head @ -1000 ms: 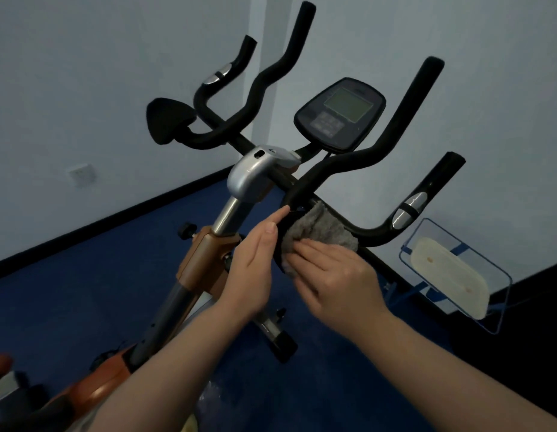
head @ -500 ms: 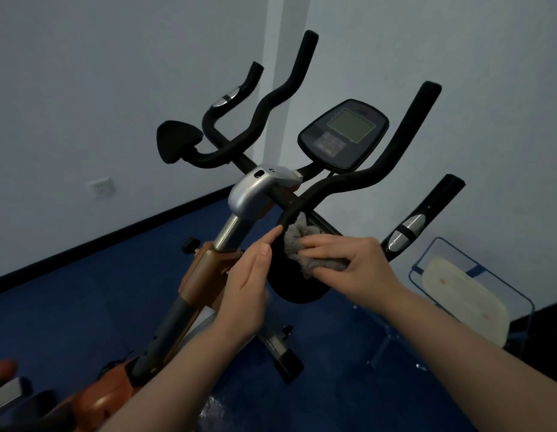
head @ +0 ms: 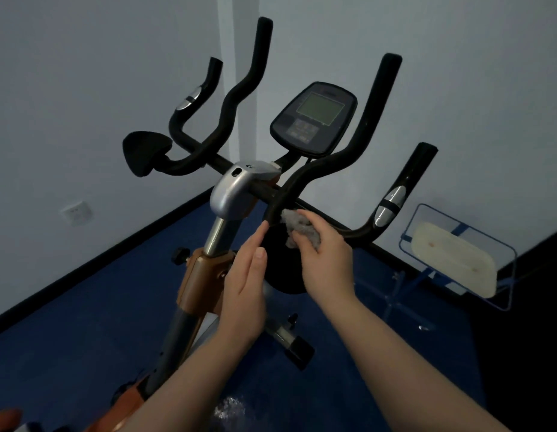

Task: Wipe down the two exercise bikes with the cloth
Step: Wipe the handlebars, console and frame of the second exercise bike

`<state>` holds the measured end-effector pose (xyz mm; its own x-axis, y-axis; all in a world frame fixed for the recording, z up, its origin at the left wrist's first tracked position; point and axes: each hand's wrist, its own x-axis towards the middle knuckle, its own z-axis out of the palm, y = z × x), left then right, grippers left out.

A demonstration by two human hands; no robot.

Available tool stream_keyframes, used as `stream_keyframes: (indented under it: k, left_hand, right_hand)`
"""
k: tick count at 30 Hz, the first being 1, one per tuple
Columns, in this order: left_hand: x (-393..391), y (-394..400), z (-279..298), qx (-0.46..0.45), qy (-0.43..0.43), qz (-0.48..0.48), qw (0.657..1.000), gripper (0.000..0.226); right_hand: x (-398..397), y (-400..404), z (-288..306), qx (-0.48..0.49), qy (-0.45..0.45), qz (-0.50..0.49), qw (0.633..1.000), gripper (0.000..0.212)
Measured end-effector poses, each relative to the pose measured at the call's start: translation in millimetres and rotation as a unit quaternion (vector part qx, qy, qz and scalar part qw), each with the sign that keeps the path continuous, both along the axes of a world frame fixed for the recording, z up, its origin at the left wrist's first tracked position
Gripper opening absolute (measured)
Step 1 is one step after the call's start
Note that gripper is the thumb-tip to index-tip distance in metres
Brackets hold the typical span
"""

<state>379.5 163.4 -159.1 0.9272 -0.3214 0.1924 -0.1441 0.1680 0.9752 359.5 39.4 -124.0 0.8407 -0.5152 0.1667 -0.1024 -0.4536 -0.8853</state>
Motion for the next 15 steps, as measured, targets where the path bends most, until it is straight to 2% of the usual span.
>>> stream_keyframes:
  k: [4, 15]
  left_hand:
    - [4, 8, 2, 0.006, -0.003, -0.032, 0.999, 0.043]
    - [19, 30, 8, 0.048, 0.006, -0.132, 0.990, 0.046]
  right_hand:
    - [-8, 20, -6, 0.003, -0.015, -0.102, 0.995, 0.039]
    - [-32, 54, -18, 0.020, -0.080, -0.172, 0.982, 0.045]
